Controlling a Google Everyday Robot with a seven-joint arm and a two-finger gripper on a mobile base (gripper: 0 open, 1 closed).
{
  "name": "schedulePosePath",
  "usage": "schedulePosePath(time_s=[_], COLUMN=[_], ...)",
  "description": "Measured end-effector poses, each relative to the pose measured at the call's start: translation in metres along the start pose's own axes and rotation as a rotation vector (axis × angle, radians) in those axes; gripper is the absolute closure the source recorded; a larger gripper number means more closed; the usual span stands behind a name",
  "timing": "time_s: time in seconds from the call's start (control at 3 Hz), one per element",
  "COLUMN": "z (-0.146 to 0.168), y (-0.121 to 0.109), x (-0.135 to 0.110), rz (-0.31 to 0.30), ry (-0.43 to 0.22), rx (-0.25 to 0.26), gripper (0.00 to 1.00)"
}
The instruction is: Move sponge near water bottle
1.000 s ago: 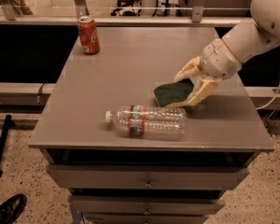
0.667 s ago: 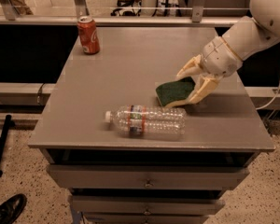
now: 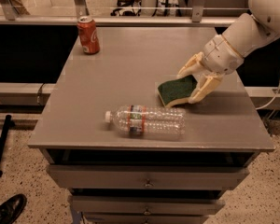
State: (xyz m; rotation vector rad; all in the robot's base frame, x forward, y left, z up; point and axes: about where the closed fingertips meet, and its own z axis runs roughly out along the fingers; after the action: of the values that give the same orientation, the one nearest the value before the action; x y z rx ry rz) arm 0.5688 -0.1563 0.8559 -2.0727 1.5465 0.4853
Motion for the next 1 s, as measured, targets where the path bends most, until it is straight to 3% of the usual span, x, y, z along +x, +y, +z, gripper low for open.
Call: schedulePosePath(time_s=[0.33, 0.67, 1.0], z=[0.000, -0.004, -0.027], y=[0.000, 0.000, -0.001], x=[0.001, 0.004, 0.018], rz=[-0.003, 0.000, 0.054], ry=[0.007, 0.020, 0.029], rx=[-0.005, 0.001, 0.082], gripper=[0.00, 0.00, 0.00])
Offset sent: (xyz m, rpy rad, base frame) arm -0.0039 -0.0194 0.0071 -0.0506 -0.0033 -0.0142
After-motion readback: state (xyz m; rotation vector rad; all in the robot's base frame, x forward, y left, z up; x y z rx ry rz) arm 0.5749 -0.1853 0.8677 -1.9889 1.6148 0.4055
